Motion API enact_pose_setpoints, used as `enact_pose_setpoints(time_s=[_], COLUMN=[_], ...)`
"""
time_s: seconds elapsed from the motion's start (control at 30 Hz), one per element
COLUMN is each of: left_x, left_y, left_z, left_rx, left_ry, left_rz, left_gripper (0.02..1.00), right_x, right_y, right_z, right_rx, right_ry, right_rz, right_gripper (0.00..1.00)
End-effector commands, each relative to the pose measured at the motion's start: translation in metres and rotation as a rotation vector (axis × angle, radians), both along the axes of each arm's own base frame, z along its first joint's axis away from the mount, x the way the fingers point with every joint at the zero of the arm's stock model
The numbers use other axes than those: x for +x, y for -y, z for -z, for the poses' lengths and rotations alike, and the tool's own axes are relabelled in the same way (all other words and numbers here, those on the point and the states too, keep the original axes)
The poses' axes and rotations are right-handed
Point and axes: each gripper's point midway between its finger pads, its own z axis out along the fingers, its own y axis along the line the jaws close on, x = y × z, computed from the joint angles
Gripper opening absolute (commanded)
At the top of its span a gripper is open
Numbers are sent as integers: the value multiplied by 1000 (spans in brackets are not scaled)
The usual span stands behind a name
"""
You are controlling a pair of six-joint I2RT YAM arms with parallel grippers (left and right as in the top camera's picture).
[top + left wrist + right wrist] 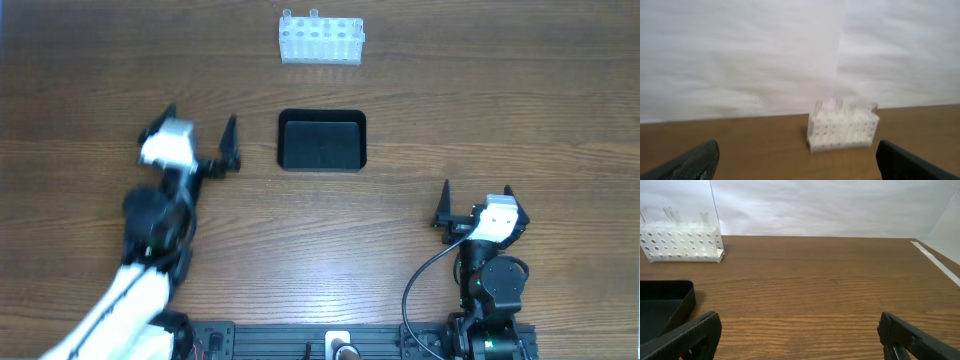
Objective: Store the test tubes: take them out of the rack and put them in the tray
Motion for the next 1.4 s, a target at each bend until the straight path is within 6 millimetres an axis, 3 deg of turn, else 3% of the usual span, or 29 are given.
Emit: enact_pose_setpoints(time_s=[0.03,0.23,0.57,1.17,1.4], left_x=[49,111,184,254,271], left_y=[21,53,67,90,97], left_z=[-10,7,52,95,111], left_rx=[18,49,31,33,37], left_ry=[-45,-146,-267,-355,-375], left_rz=[-19,8,-41,-44,-43], left_gripper=[1000,998,998,998,996], right_x=[0,0,0,0,0], right_y=[1,1,1,1,1], right_z=[3,3,3,3,3], right_rx=[-3,-3,-3,-3,-3], right_ry=[-5,-5,-5,-5,-5], right_rz=[2,2,2,2,2], right_gripper=[991,991,991,993,991])
